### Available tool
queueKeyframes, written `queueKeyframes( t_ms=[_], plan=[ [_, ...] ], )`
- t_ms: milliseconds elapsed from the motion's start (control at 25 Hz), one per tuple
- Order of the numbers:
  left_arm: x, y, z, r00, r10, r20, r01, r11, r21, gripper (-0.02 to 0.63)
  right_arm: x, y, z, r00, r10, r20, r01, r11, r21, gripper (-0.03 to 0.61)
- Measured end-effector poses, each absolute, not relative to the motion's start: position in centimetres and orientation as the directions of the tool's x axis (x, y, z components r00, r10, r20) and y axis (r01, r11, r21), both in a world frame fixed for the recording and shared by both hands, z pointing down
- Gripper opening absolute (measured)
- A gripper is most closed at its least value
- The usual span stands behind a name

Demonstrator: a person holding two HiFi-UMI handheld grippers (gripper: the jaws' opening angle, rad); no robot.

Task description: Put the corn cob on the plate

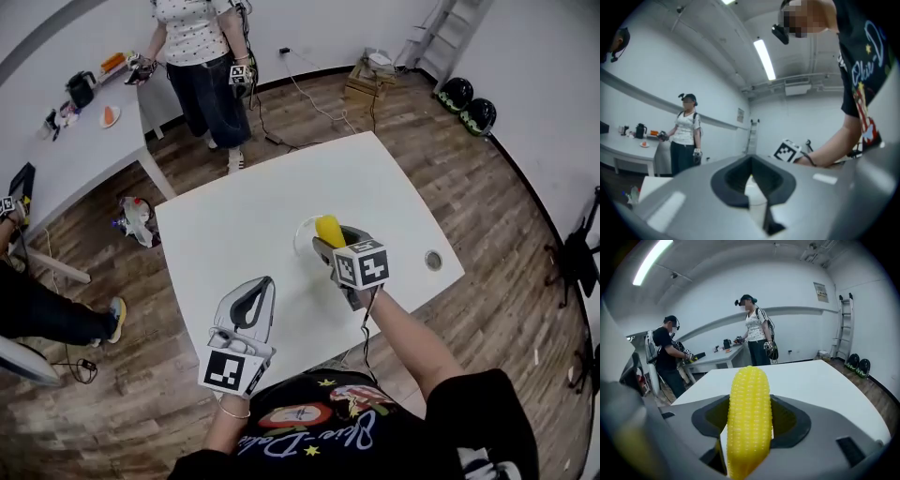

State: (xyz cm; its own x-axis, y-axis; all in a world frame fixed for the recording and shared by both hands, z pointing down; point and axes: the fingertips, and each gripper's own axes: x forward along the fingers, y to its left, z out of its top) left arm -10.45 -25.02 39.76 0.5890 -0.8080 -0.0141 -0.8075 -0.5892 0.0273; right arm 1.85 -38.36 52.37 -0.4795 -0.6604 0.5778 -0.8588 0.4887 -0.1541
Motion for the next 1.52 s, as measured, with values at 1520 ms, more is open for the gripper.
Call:
queueKeyframes(
  t_ms=[1520],
  plan=[
    [-10.8, -28.1, 38.2, 0.513, -0.858, -0.009, -0.858, -0.513, -0.012, -0.003, 4.1, -35.7, 44.9, -0.544, -0.782, 0.303, -0.825, 0.564, -0.026, 0.095]
  ],
)
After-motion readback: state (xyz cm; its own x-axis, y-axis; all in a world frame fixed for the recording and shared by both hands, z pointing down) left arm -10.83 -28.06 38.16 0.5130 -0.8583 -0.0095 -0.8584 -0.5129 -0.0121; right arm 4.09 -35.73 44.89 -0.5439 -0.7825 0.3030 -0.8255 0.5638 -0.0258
